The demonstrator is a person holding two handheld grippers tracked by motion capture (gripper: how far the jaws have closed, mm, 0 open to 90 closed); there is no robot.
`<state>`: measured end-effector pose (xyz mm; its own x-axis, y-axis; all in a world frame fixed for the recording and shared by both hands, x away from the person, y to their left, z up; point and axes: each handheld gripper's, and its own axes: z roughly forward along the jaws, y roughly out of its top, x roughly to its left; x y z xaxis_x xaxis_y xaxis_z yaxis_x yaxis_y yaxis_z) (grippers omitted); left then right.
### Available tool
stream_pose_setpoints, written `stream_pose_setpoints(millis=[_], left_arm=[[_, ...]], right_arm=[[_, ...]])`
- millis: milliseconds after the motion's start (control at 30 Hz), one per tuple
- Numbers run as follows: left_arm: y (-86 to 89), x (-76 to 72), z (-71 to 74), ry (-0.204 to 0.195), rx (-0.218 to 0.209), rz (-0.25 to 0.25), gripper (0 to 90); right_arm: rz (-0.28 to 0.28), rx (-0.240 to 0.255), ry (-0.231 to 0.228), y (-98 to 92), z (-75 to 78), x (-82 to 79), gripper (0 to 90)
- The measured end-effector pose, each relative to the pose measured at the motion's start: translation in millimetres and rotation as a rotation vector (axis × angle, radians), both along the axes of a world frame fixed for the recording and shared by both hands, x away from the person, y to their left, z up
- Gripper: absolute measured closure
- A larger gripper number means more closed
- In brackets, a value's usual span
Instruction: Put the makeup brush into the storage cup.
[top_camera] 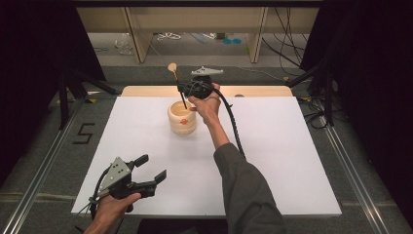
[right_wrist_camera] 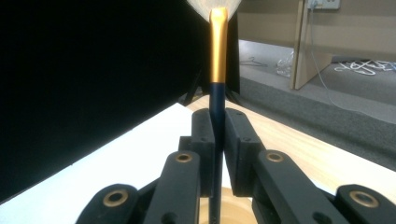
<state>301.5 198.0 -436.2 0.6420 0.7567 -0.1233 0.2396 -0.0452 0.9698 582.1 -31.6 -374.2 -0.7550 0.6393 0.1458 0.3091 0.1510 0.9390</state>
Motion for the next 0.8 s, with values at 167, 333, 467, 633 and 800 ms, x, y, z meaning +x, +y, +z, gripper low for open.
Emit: stream_pose_setpoints(millis=[167,333,467,633,800], left_arm=[[-0.1,-0.2,0.0,0.001,0.001,0.0,15.9],[-0.2,0.6,-0.5,-0.007,-0.009,-0.009,16.0],[0.1,-0.3,0.0,0.001,-0.003,0.0,16.0],[-0.1,0.0,-0.1,-0.001,-0.002,-0.002,16.0],[-0.2,0.6,-0.5,-0.005,-0.008,-0.006,15.9]], right_arm=[[-0.005,0.004,0.01,-0.1,-0.6,-1.0,83.1],[-0.007,0.004,0.016,-0.1,-4.3,-1.8,83.1],[-0.007,0.005,0.017,-0.7,-7.9,-1.1,83.1],[-0.008,0.004,0.027,-0.7,-11.1,-1.6,83.1],[-0.007,0.006,0.023,-0.6,-13.8,-2.0,83.1]])
